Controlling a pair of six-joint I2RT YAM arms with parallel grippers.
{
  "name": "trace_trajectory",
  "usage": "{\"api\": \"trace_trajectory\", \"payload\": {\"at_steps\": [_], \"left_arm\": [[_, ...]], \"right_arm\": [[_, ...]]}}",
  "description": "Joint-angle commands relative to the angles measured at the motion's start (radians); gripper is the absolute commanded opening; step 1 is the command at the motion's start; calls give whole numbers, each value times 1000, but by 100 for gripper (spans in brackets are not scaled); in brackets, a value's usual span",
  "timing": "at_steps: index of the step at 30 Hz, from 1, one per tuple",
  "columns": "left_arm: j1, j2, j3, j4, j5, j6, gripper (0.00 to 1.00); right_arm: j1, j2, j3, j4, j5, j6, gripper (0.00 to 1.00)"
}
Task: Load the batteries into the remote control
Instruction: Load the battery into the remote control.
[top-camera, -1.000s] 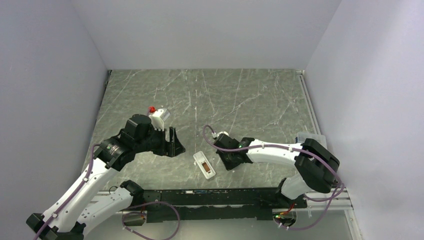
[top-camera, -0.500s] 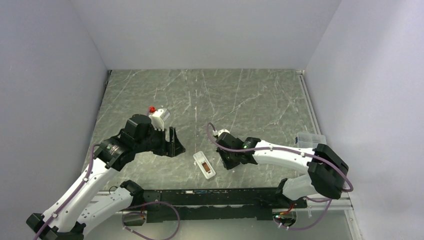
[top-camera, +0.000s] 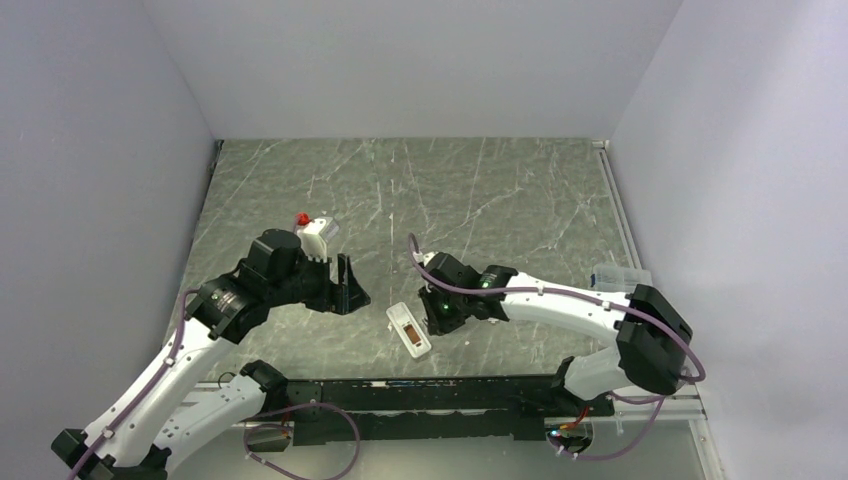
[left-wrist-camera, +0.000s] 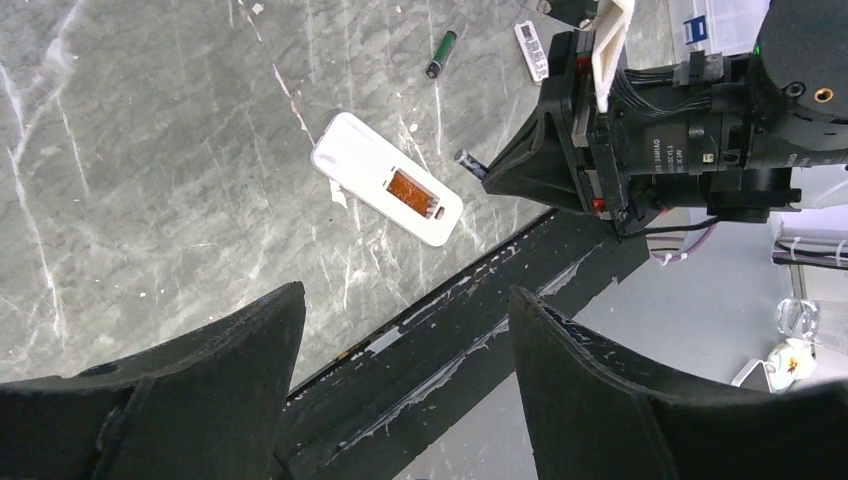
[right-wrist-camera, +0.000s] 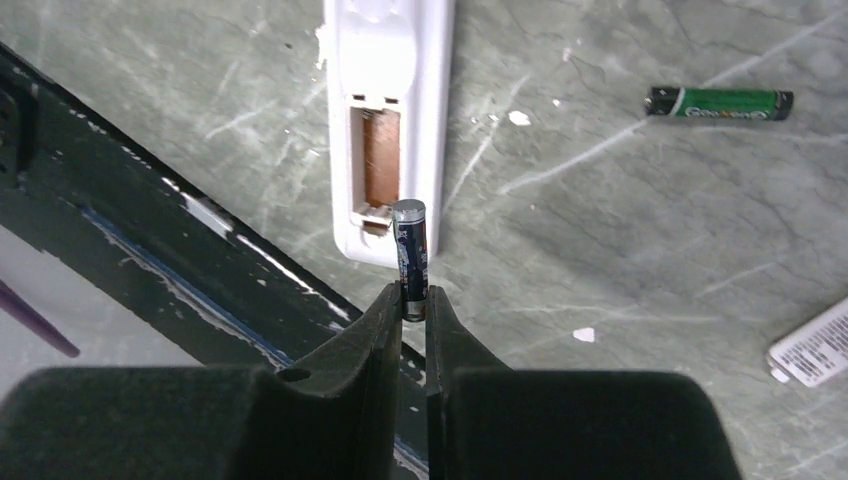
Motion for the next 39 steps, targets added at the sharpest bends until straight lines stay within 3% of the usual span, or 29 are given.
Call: {"api": "trace_trajectory", "payload": {"at_steps": [1, 39], "left_arm": [[4, -20, -13, 37, 15, 9, 79], [2, -73, -10, 22, 2, 12, 79]], "right_arm": [[8, 43, 75, -37, -43, 31, 0], [31, 346, 346, -253, -121, 88, 0]]}}
